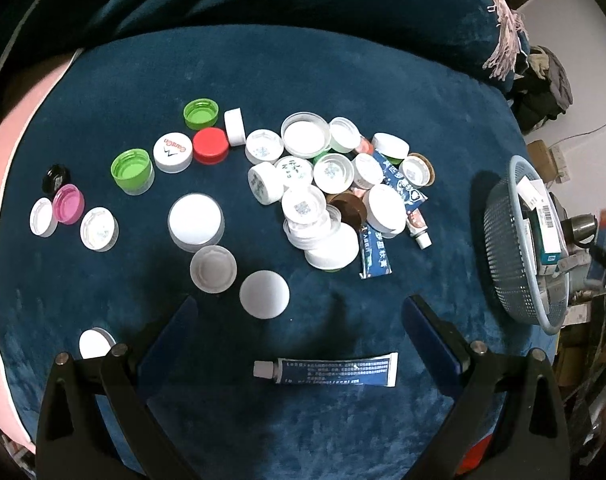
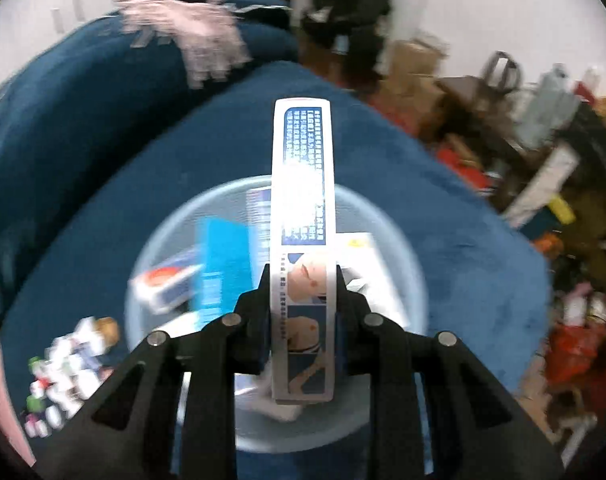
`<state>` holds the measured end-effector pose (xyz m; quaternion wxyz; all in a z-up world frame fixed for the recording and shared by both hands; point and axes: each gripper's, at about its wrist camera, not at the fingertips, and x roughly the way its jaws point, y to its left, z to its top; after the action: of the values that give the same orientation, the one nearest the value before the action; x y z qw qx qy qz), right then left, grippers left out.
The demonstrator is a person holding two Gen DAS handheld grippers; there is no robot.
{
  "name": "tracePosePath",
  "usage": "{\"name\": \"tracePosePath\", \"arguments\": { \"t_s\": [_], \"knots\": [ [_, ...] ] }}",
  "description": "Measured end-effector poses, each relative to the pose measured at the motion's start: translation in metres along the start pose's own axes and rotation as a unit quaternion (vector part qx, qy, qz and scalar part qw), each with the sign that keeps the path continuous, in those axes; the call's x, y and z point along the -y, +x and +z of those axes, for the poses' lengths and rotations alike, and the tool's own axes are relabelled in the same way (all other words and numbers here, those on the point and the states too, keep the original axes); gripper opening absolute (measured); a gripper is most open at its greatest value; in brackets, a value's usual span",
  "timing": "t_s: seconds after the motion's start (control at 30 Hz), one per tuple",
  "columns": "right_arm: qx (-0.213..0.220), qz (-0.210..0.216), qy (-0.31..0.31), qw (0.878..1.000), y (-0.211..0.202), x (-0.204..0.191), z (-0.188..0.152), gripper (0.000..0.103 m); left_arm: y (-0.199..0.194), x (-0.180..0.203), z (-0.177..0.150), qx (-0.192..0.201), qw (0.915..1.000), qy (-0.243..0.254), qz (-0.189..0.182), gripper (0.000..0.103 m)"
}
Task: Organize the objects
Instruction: 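Carry the white box over the basket and open the right gripper, then grasp a blue-white tube with the left gripper while the right grasps a blue ointment tube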
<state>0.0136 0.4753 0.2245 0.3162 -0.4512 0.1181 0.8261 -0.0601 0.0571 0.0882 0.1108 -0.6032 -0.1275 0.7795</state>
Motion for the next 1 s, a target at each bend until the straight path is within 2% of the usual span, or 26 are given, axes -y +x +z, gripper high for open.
{"name": "tracePosePath", "arguments": {
  "t_s": [0.07, 0.13, 0.23, 0.27, 0.37, 0.4, 0.43, 0.47, 0.5, 0.53, 0.67, 0.7, 0.8, 0.9, 1.0],
  "knots": [
    [-0.003, -0.051, -0.005, 0.999, 0.004, 0.008, 0.001, 0.025, 0.000, 0.000, -0.001, 0.000, 1.0000, 0.005, 0.001, 0.102],
    [-0.009, -0.082, -0.016, 0.996, 0.012, 0.016, 0.000, 0.025, 0.000, 0.000, -0.003, -0.001, 1.0000, 0.009, 0.003, 0.102],
    [-0.027, -0.084, -0.035, 0.995, 0.037, 0.018, 0.001, 0.025, 0.003, -0.003, -0.005, -0.006, 0.9999, 0.009, 0.008, 0.102],
    [-0.027, -0.069, -0.040, 0.996, 0.040, 0.019, 0.000, 0.025, 0.004, -0.004, -0.005, -0.008, 0.9999, 0.008, 0.009, 0.102],
    [-0.033, 0.044, -0.011, 0.998, 0.036, 0.025, 0.000, 0.027, 0.006, -0.005, -0.003, -0.009, 0.9999, 0.006, 0.011, 0.102],
    [-0.044, 0.079, 0.013, 0.996, 0.035, 0.029, -0.002, 0.034, 0.006, -0.004, -0.003, -0.009, 0.9999, 0.006, 0.010, 0.102],
    [-0.050, 0.100, 0.034, 0.993, 0.034, 0.034, -0.001, 0.047, 0.006, -0.003, -0.003, -0.009, 0.9999, 0.007, 0.009, 0.102],
    [-0.045, 0.114, 0.050, 0.991, 0.030, 0.038, -0.001, 0.053, 0.006, -0.002, -0.003, -0.008, 0.9999, 0.009, 0.009, 0.102],
    [-0.031, 0.118, 0.063, 0.991, 0.022, 0.043, -0.001, 0.061, 0.006, -0.002, -0.003, -0.007, 0.9998, 0.012, 0.011, 0.102],
    [-0.020, 0.114, 0.070, 0.991, 0.015, 0.046, -0.003, 0.065, 0.006, -0.002, -0.003, -0.007, 0.9998, 0.014, 0.012, 0.102],
    [0.012, 0.104, 0.082, 0.991, -0.008, 0.053, -0.007, 0.066, 0.009, -0.006, -0.004, -0.008, 0.9997, 0.014, 0.019, 0.102],
    [0.015, 0.113, 0.078, 0.990, -0.012, 0.048, -0.011, 0.066, 0.010, -0.006, -0.004, -0.008, 0.9996, 0.015, 0.022, 0.102],
    [0.005, 0.164, 0.033, 0.986, -0.021, 0.021, -0.018, 0.066, 0.012, -0.005, -0.007, -0.009, 0.9993, 0.028, 0.024, 0.102],
    [-0.017, 0.218, -0.058, 0.974, -0.031, -0.029, -0.038, 0.066, 0.012, 0.001, -0.014, -0.007, 0.9978, 0.062, 0.023, 0.102],
    [-0.030, 0.244, -0.150, 0.958, -0.037, -0.075, -0.056, 0.066, 0.011, 0.021, -0.028, -0.008, 0.9905, 0.137, 0.009, 0.102]
  ]
}}
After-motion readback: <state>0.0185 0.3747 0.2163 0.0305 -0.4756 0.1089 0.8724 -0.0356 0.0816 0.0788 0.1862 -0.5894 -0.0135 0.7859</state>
